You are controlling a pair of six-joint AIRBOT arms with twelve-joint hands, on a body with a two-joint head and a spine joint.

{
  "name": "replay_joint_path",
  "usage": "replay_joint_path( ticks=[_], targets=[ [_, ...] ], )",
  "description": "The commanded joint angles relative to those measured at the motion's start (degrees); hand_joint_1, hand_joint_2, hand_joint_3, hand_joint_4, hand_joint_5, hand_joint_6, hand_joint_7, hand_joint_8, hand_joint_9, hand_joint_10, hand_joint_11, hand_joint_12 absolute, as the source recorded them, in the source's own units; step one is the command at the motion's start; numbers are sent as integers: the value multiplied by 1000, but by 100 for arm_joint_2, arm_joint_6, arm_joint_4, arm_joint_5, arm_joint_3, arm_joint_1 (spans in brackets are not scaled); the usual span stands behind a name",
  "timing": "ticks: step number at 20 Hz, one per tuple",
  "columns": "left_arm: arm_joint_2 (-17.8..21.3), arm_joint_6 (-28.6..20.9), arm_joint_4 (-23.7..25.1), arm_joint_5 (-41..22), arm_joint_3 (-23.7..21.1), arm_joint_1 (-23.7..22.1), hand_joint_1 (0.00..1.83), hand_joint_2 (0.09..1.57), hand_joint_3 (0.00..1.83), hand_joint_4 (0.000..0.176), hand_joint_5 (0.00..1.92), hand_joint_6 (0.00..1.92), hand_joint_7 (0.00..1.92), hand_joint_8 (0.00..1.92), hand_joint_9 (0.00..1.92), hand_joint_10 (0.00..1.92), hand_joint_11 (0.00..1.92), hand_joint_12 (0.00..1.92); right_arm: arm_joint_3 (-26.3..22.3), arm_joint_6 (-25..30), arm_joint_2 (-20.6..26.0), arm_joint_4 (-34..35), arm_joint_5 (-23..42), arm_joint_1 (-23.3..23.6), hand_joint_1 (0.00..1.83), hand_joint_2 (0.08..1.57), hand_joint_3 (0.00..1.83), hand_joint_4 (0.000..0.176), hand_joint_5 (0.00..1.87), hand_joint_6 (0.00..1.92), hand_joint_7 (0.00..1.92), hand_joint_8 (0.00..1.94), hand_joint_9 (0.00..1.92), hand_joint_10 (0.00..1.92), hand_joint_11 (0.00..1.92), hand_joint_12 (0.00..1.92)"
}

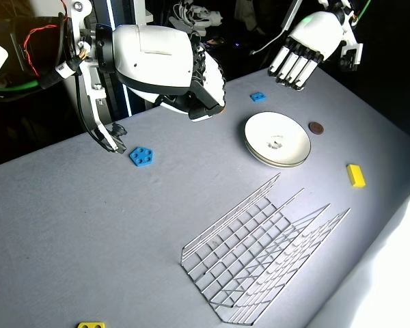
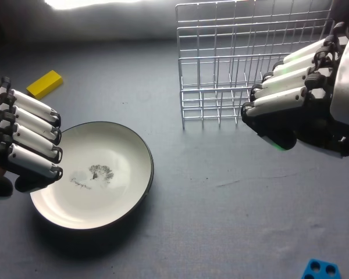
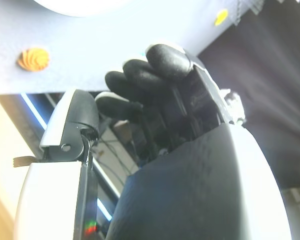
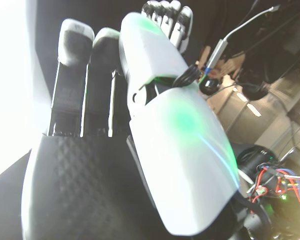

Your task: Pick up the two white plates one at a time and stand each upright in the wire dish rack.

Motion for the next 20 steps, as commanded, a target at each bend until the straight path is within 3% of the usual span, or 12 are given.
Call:
replay_joint_path(
  ticks=[1,2,5,9,11,12,16,18,20],
  targets=[
    [2,-27,-469,-311,-4,-78,0,959,262,0,0,15,0,0,0,0,0,0,-19,-19,18,164,663,38,51,1065,117,0,0,17,0,4,0,0,0,3],
    [0,-40,-468,-339,-6,-88,0,1051,67,0,0,0,0,0,0,0,0,0,-20,-16,19,164,669,36,48,1102,18,0,0,0,0,0,0,0,0,0],
    [-31,-62,-408,-332,-27,-125,0,1034,33,0,0,0,0,0,0,0,0,0,-18,-18,17,163,704,30,0,1088,4,0,0,0,0,0,0,0,0,0],
    [-38,-158,138,-277,-167,-305,0,1021,24,0,0,0,0,0,0,0,0,0,-19,-20,-5,163,685,12,68,1079,0,0,0,0,0,0,0,0,0,0],
    [-38,-158,389,-277,-146,-308,0,1051,35,0,0,0,0,0,0,0,0,0,-19,-115,-27,164,588,-11,219,1044,0,0,0,0,0,0,0,0,0,0],
    [-39,-158,472,-277,-126,-305,0,1030,23,0,0,0,0,0,0,0,0,0,-17,-235,-47,166,557,-24,441,1003,0,0,0,0,0,0,0,0,0,0],
    [-35,-349,878,-170,-81,-292,0,1017,15,0,1,0,0,0,0,0,0,0,-17,-950,-200,846,514,-130,967,961,0,0,0,0,0,0,0,0,0,0],
    [-43,-349,1207,104,-93,-315,0,1023,17,0,0,0,0,0,0,0,0,0,30,-1334,-340,1459,995,-307,1129,936,0,0,0,0,0,0,0,0,0,0],
    [-146,-349,1254,257,-15,-274,0,1021,15,0,0,0,0,0,0,0,0,0,99,-1330,-457,1483,1627,-553,1106,1042,29,0,0,0,0,0,0,0,0,0]
  ],
)
